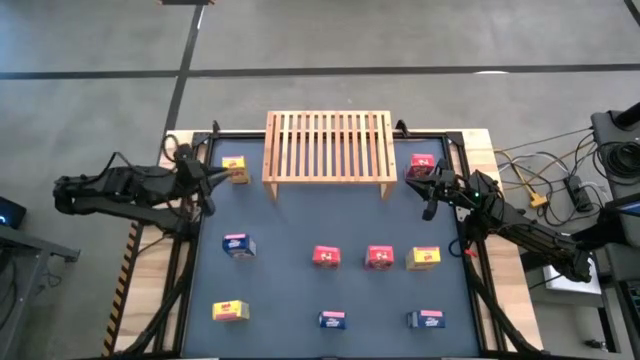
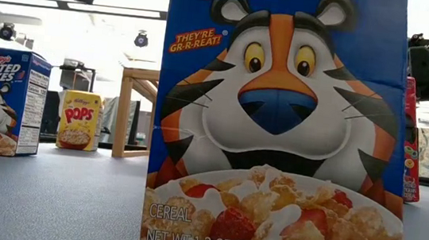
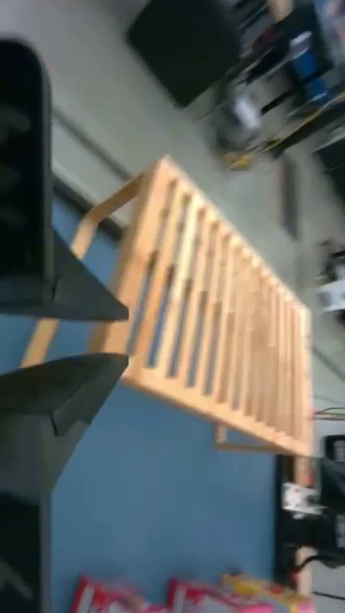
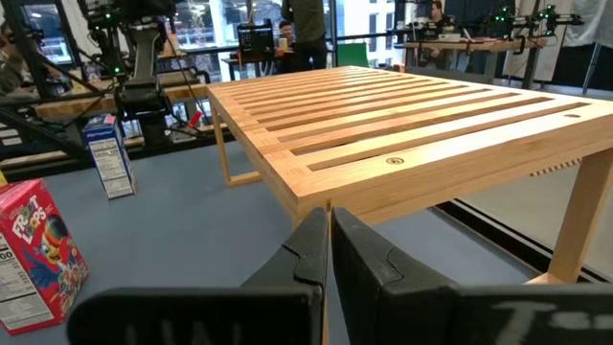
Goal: Stack cereal on shelf
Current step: Put the top blue cereal box on the shelf
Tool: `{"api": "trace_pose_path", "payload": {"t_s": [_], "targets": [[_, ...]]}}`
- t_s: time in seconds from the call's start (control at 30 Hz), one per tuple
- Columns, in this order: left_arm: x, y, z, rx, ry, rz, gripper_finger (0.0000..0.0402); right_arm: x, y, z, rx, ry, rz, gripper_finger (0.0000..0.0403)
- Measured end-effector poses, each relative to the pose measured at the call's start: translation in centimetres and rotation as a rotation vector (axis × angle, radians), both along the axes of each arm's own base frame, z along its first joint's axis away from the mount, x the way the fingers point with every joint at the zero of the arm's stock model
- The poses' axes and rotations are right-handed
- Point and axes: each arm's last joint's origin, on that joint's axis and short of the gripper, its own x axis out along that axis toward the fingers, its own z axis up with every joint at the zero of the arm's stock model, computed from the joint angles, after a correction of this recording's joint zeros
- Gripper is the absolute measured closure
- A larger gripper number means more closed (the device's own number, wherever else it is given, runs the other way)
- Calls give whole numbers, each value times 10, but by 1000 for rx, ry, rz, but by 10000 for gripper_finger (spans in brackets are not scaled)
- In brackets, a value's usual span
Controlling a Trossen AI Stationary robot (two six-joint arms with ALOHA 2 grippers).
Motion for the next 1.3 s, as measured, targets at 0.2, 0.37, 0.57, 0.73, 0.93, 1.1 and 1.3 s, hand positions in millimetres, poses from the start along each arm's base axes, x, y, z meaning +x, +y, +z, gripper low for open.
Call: {"api": "trace_pose_path", "payload": {"t_s": [0.2,0.37,0.57,0.73,0.93,1.1,1.3], "targets": [[12,-5,-14,-130,75,-80,202,0,0,0,-1,0,0,394],[23,-10,-20,-306,97,-143,117,0,0,0,-1,0,0,394],[28,-14,-34,-352,246,-165,102,0,0,0,-1,0,0,394],[29,-19,-53,-429,334,-239,105,0,0,0,-1,0,0,394],[25,-23,-59,-504,345,-268,105,0,0,0,-1,0,0,394],[17,-26,-67,-510,346,-243,105,0,0,0,0,0,0,394],[9,-34,-80,-576,270,-242,106,0,0,0,0,0,0,394]]}}
